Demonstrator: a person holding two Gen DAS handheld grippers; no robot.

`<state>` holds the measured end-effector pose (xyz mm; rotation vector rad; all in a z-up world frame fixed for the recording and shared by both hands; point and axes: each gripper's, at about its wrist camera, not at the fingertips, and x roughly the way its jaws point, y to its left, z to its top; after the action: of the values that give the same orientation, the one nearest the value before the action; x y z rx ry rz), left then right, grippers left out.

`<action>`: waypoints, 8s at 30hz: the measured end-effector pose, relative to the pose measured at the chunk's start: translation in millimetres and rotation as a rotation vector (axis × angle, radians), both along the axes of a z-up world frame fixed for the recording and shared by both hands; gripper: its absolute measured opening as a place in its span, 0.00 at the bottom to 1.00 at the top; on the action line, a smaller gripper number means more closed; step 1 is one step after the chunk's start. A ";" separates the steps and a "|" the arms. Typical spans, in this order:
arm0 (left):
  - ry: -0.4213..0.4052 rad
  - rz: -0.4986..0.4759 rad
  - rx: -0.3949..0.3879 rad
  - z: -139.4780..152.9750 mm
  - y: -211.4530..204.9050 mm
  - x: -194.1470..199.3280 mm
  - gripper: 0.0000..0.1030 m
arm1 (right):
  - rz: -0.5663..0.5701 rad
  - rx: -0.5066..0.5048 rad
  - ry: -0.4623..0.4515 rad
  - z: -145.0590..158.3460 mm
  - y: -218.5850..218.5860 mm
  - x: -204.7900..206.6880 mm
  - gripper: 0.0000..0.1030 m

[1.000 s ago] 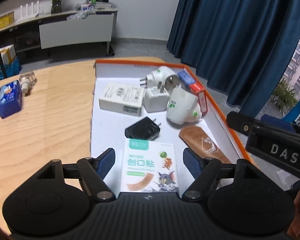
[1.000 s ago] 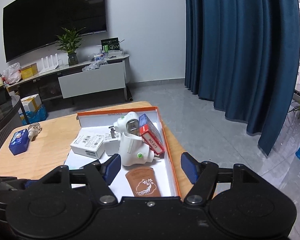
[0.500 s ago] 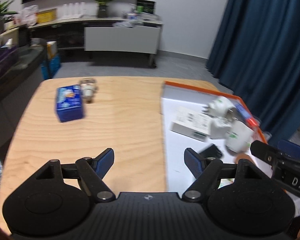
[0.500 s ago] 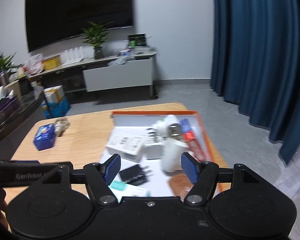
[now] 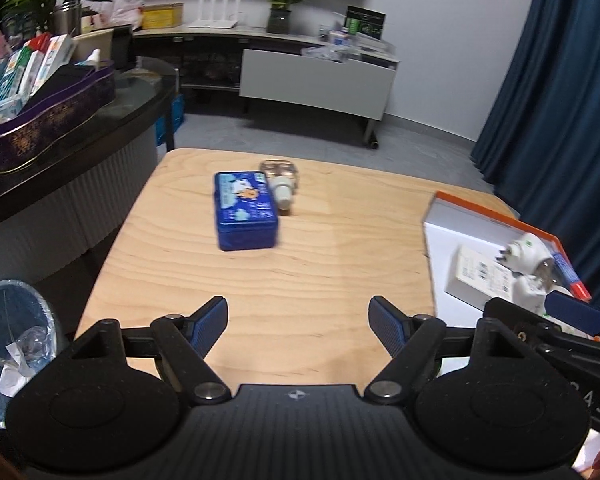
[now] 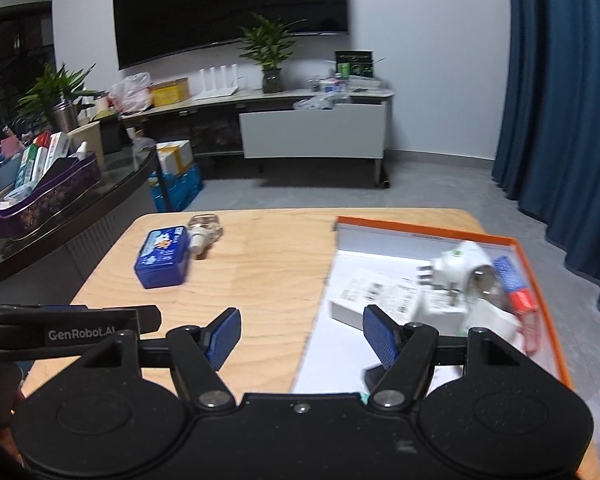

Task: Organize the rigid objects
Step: 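Move both tools back toward the blue tin and glass bottle, then grasp the blue tin with the left tool while the right tool grasps the clear glass bottle, then carry the blue tin and glass bottle over the white box, then hold the blue tin and glass bottle above the white box, then lower the blue tin and glass bottle into the white box and open both tools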

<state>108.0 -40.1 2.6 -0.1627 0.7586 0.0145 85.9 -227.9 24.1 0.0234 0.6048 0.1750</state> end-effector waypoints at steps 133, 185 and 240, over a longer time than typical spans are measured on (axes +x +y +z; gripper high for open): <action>-0.143 -0.352 0.042 25.1 -135.7 -80.4 0.61 | -0.303 0.084 -0.038 25.8 -152.4 -108.6 0.58; -0.020 -0.355 0.016 -5.6 -126.6 -24.1 0.61 | -0.227 0.073 0.084 -11.6 -131.6 -64.3 0.58; -0.007 -0.285 0.014 40.0 -117.2 -66.5 1.00 | -0.244 0.084 0.050 6.4 -159.5 -115.8 0.79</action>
<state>41.6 -157.3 42.5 -0.0402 0.7689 -0.2514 -29.9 -387.4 30.5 0.1824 0.6391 -0.0368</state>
